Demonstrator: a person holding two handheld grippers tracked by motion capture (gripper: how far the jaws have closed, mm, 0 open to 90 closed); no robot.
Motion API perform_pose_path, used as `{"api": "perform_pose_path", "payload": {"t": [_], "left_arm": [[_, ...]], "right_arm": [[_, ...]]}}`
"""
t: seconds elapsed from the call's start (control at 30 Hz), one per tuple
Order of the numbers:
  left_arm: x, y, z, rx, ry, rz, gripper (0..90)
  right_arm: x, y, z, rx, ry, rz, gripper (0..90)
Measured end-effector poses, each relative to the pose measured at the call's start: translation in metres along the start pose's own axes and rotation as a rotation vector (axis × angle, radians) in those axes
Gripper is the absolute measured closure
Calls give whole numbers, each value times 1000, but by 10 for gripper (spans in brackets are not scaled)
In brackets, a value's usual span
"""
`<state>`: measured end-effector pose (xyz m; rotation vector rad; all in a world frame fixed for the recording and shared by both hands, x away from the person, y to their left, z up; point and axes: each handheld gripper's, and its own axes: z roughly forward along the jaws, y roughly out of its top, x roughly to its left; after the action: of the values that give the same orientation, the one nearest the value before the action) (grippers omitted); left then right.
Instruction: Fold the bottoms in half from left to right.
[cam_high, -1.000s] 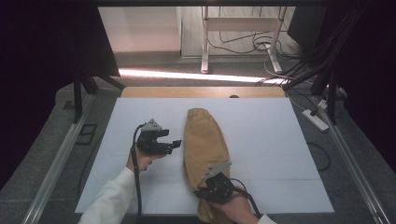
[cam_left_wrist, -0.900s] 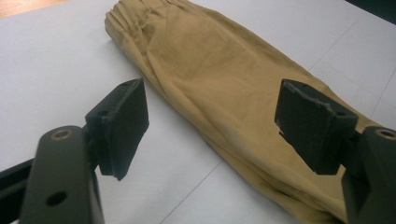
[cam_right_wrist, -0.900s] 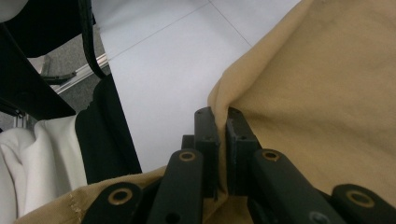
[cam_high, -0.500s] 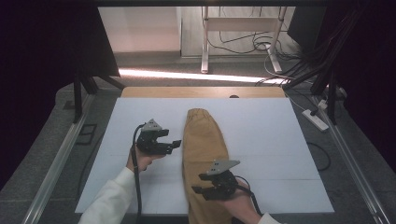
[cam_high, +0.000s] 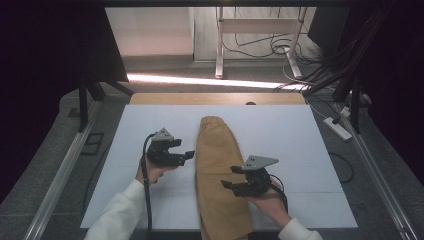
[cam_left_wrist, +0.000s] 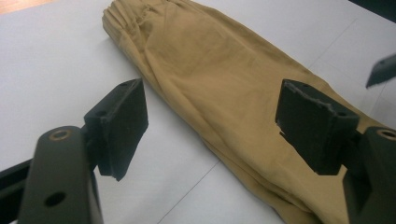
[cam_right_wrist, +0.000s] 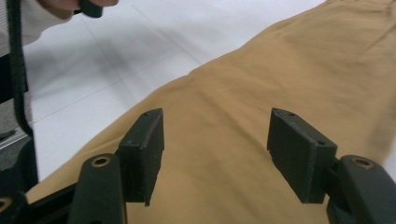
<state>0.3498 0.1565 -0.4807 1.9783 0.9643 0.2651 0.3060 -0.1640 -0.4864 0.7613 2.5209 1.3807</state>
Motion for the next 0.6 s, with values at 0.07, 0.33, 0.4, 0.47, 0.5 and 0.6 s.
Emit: {"api": "perform_pose_path", "payload": {"t": [0.07, 0.33, 0.4, 0.47, 0.5, 0.6], "left_arm": [[0, 0, 0, 1, -1, -1, 248], [-1, 0, 2, 3, -4, -1, 248], [0, 0, 1, 3, -5, -2, 248], [0, 0, 1, 3, -3, -3, 248], [1, 0, 1, 2, -3, -4, 247], [0, 1, 2, 2, -3, -4, 248]], "right_arm": [[-5, 0, -1, -8, -1, 9, 362], [-24, 2, 0, -25, -32, 23, 356], [-29, 3, 0, -25, -45, 31, 355], [-35, 4, 0, -33, -50, 41, 355], [-38, 4, 0, -30, -51, 44, 355], [-44, 6, 1, -32, -59, 51, 355]]}}
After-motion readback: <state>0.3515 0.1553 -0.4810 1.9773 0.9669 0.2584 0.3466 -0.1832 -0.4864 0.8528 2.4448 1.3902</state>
